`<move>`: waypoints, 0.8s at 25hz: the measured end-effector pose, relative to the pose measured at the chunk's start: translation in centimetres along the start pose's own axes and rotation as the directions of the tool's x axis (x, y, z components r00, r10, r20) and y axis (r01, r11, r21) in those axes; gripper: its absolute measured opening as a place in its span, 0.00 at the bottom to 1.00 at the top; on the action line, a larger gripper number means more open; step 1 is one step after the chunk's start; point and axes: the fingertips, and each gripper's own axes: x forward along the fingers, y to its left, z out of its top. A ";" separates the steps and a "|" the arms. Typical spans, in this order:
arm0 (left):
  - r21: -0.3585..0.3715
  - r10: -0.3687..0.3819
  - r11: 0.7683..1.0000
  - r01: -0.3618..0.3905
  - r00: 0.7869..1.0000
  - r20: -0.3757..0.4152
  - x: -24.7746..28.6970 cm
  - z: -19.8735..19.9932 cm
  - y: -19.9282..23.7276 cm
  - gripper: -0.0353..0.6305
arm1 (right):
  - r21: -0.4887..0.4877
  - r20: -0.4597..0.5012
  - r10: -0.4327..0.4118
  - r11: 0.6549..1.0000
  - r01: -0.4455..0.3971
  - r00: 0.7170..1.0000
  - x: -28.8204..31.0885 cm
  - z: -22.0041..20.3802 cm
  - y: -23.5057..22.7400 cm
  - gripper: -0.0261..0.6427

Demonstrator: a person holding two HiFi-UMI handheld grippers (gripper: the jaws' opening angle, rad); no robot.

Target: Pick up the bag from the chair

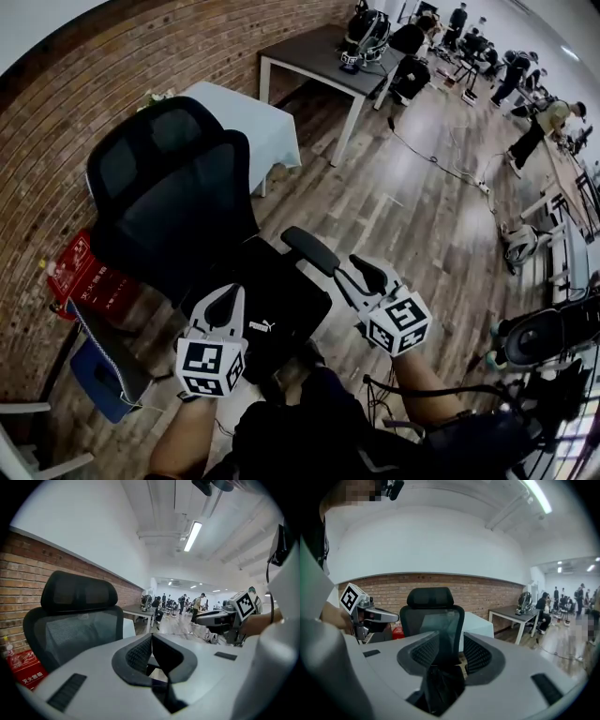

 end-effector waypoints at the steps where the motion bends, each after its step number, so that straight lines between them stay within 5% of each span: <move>1: -0.003 0.012 1.000 -0.012 1.000 -0.015 0.6 -0.6 0.2 0.07 | -0.003 -0.016 0.014 1.000 -0.014 1.000 0.6 -0.8 -0.5 0.30; 10: -0.065 0.104 0.991 -0.115 0.983 -0.151 4.3 -6.0 0.7 0.07 | 0.031 -0.167 0.149 0.989 -0.146 0.975 4.8 -7.9 -4.4 0.38; 20: -0.128 0.167 0.969 -0.213 0.939 -0.300 7.8 -14.5 1.0 0.07 | 0.058 -0.306 0.321 0.946 -0.319 0.896 9.8 -18.0 -4.8 0.44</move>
